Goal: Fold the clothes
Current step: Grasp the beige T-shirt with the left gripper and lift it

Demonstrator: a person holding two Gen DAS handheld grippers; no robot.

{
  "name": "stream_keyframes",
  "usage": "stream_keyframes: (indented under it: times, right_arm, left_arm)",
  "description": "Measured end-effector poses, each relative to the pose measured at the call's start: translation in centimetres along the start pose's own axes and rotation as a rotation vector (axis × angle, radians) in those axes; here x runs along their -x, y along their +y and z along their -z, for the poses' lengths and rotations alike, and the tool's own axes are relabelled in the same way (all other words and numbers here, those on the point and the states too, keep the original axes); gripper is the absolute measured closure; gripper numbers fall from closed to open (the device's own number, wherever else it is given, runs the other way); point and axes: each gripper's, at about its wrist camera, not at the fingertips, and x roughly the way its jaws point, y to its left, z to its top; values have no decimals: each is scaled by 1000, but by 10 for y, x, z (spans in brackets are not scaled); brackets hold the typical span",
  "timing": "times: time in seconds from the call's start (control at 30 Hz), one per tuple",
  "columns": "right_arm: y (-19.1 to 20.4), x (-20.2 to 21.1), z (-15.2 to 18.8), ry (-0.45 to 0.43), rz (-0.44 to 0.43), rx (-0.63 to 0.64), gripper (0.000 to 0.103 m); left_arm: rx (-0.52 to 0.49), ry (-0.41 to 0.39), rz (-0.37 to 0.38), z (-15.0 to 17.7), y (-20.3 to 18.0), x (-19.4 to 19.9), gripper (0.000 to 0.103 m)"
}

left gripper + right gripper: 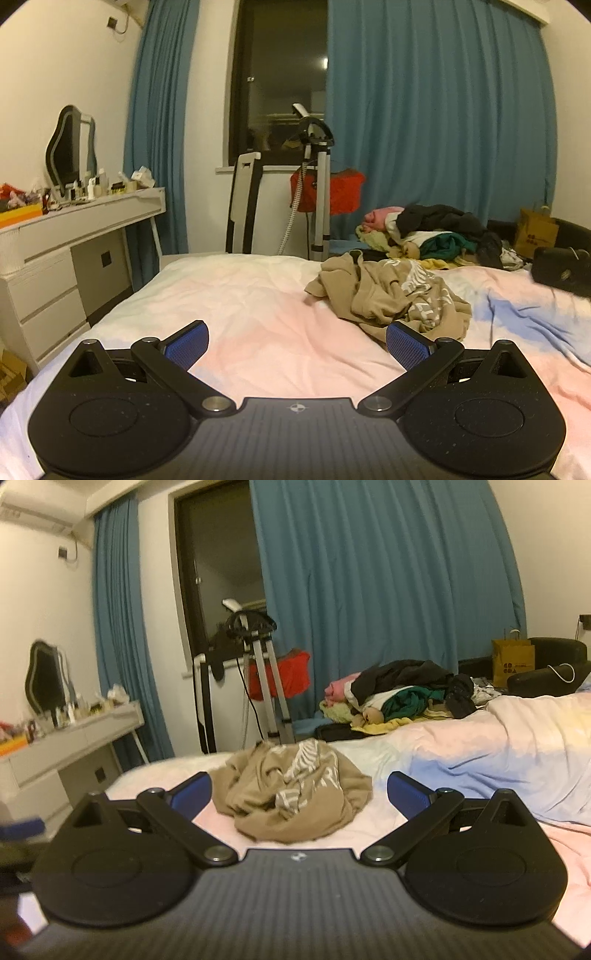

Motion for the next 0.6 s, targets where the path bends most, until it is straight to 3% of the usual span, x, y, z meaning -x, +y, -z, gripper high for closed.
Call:
stream_keyframes:
  times: [0.3, 0.43, 0.6]
  right_arm:
    - [-2, 18, -19, -53, 2, 51, 0]
    - [-19, 30, -30, -85, -8, -13, 0]
    - [-48, 40, -34, -106, -14, -114, 0]
  left_arm:
    - [-11, 30, -24, -10, -11, 2, 0]
    - [57, 122, 36, -40, -21, -17, 0]
    - [242, 312, 168, -62, -31, -68, 0]
